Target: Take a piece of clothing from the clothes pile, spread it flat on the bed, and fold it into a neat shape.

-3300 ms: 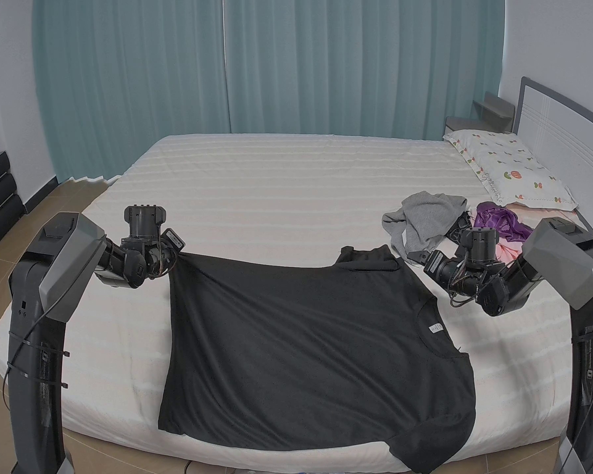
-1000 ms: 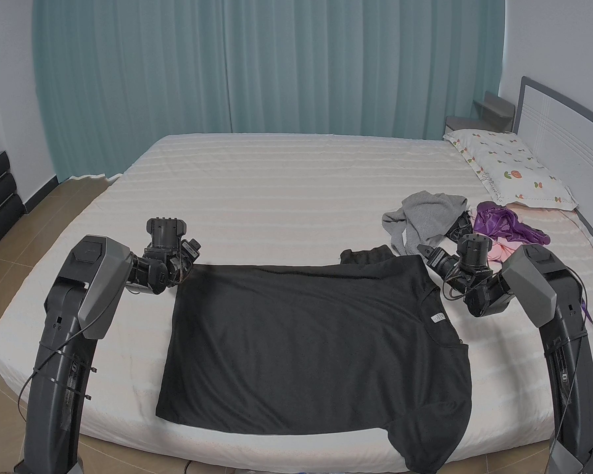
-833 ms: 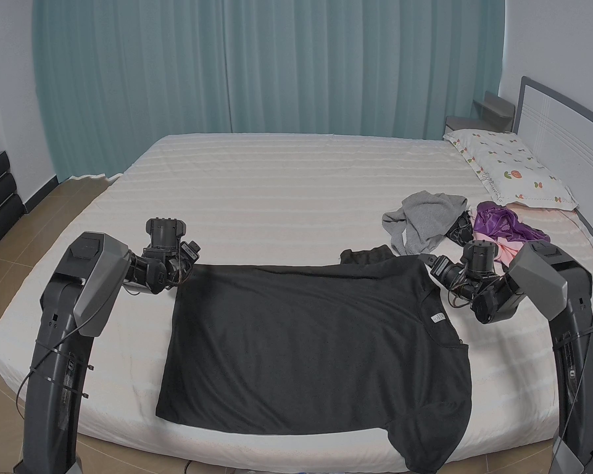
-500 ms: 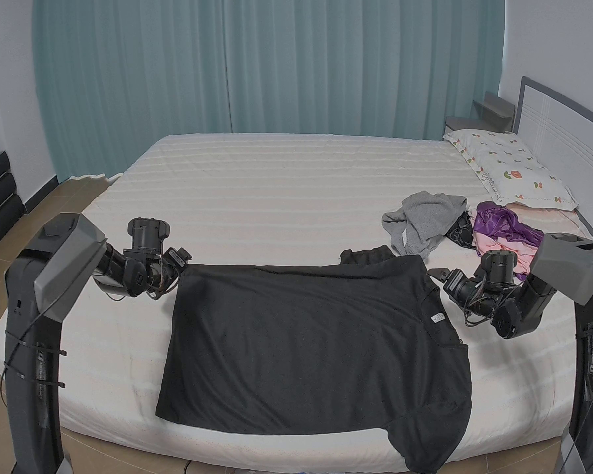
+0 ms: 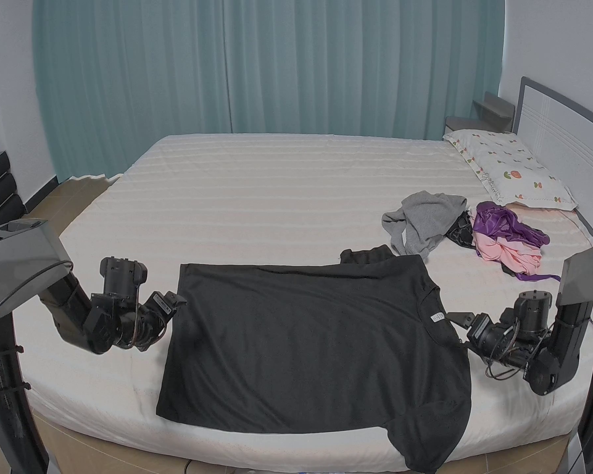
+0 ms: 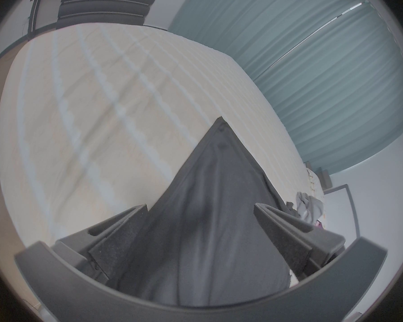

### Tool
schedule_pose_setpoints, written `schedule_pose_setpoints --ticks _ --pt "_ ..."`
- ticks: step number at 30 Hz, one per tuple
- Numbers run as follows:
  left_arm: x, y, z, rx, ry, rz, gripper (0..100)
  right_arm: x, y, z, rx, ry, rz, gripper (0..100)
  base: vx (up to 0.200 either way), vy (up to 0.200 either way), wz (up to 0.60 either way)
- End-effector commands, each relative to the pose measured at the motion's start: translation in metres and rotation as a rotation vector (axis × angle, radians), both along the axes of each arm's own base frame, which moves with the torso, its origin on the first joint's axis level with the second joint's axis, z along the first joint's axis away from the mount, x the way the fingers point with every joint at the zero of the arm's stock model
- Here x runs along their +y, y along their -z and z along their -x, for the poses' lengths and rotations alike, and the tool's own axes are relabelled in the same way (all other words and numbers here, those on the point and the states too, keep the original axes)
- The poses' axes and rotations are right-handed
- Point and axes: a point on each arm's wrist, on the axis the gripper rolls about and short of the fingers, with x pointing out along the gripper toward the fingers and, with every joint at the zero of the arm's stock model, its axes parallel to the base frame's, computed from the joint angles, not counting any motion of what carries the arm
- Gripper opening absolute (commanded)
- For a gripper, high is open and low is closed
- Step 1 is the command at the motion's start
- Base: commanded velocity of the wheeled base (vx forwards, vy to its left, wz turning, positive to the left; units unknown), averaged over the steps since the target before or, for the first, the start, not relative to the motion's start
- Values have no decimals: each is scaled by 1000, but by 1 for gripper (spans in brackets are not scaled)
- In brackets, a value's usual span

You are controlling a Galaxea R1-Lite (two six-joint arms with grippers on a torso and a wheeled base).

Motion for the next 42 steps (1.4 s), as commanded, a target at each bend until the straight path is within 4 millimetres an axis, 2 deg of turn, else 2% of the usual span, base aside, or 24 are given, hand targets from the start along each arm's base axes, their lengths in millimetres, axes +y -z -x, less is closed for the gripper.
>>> schedule_pose_setpoints --ticks 1,3,7,19,28,35,42 --pt "-11 -12 45 -38 38 69 100 2 10 44 113 -13 -56 100 -200 0 0" --pt "-12 -3 52 4 51 68 100 1 11 44 123 -31 -78 100 -200 0 0" --pt "-11 0 57 22 66 83 100 0 13 47 141 -36 -88 100 -200 0 0" --pt "-13 1 56 12 76 94 100 1 14 49 151 -40 -85 100 0 0 0" --pt "-14 3 59 24 82 89 100 2 15 51 163 -45 -80 100 0 -200 0" --pt "-11 7 65 46 73 70 100 2 16 51 164 -47 -80 100 0 0 0" --pt "-3 19 85 118 134 -55 100 2 16 52 168 -49 -79 100 0 0 0"
